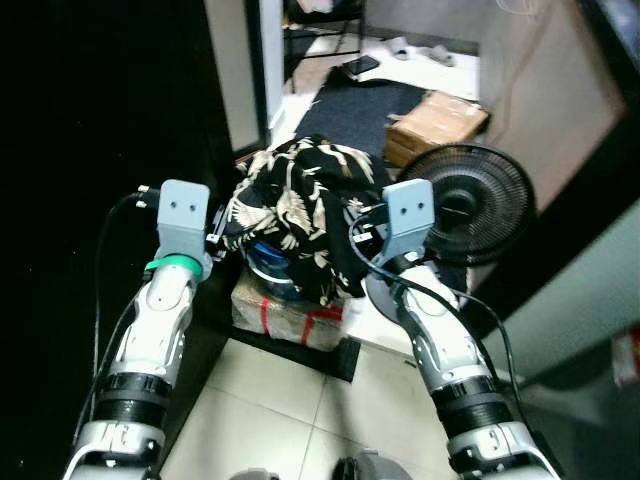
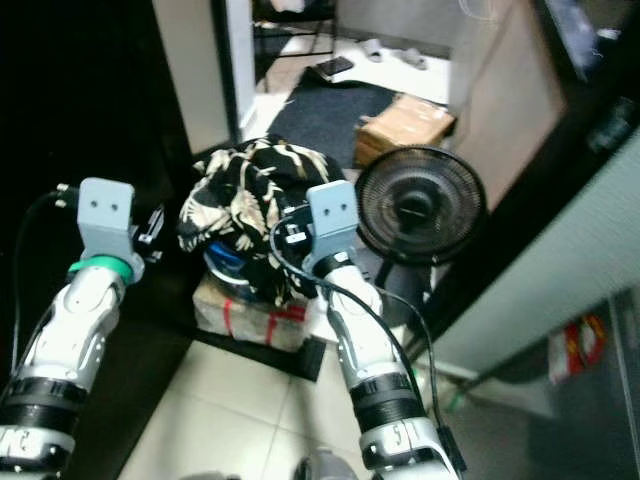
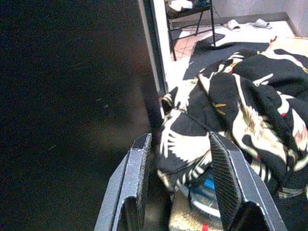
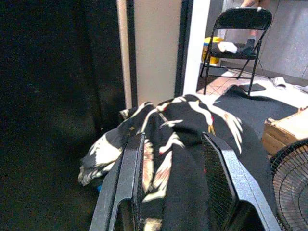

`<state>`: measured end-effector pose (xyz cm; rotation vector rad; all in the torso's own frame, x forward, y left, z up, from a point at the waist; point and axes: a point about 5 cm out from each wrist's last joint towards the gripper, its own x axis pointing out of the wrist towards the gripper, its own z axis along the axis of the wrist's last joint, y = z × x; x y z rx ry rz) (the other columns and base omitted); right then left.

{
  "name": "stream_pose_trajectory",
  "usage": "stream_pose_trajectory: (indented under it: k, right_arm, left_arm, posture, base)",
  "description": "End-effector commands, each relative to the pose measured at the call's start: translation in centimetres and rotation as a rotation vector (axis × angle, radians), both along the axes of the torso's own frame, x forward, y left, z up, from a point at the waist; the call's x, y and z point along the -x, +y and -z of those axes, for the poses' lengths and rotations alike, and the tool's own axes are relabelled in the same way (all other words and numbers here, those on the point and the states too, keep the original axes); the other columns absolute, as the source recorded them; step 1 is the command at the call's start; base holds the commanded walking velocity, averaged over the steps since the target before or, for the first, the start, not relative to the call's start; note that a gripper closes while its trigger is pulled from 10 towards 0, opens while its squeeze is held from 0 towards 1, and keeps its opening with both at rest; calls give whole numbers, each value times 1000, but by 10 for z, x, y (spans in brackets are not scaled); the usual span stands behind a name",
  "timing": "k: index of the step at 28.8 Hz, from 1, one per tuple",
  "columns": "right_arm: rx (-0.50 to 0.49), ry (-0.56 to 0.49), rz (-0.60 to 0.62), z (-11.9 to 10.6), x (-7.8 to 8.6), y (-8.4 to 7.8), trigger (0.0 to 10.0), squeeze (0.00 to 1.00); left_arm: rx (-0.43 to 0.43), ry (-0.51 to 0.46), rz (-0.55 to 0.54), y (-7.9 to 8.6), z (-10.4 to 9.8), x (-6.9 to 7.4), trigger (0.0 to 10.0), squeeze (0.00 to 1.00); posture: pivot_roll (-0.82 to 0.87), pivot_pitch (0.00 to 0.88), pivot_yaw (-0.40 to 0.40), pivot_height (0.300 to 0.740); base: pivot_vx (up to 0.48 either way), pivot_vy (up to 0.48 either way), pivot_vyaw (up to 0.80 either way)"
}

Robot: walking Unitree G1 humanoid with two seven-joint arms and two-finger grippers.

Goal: Clothes washing

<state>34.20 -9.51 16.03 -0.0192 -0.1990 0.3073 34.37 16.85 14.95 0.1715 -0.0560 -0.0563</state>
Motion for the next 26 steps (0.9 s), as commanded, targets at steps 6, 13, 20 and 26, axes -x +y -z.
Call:
stream_pose_trajectory:
  k: [6, 13, 20, 26]
  right_arm:
    - [-5, 23, 29, 6, 1, -9, 10000, 0]
    - [-28, 37, 37, 7, 0, -10, 10000, 0]
    - [-22, 35, 50, 7, 0, -13, 10000, 0]
    - [-12, 29, 56, 7, -1, -14, 10000, 0]
  left_arm:
    - [-10, 12, 18, -5, 3, 0, 10000, 0]
    - [-8, 12, 20, -6, 4, 0, 10000, 0]
    - [-6, 12, 20, -6, 4, 0, 10000, 0]
    - [-5, 12, 20, -6, 4, 0, 10000, 0]
  posture:
    - [-12, 26, 33, 740]
    - [-13, 28, 32, 740]
    - [-15, 29, 32, 740]
    - [-15, 31, 31, 740]
  base:
    - [469, 0, 0]
    - [469, 0, -174]
    - [469, 0, -521]
    - [469, 0, 0]
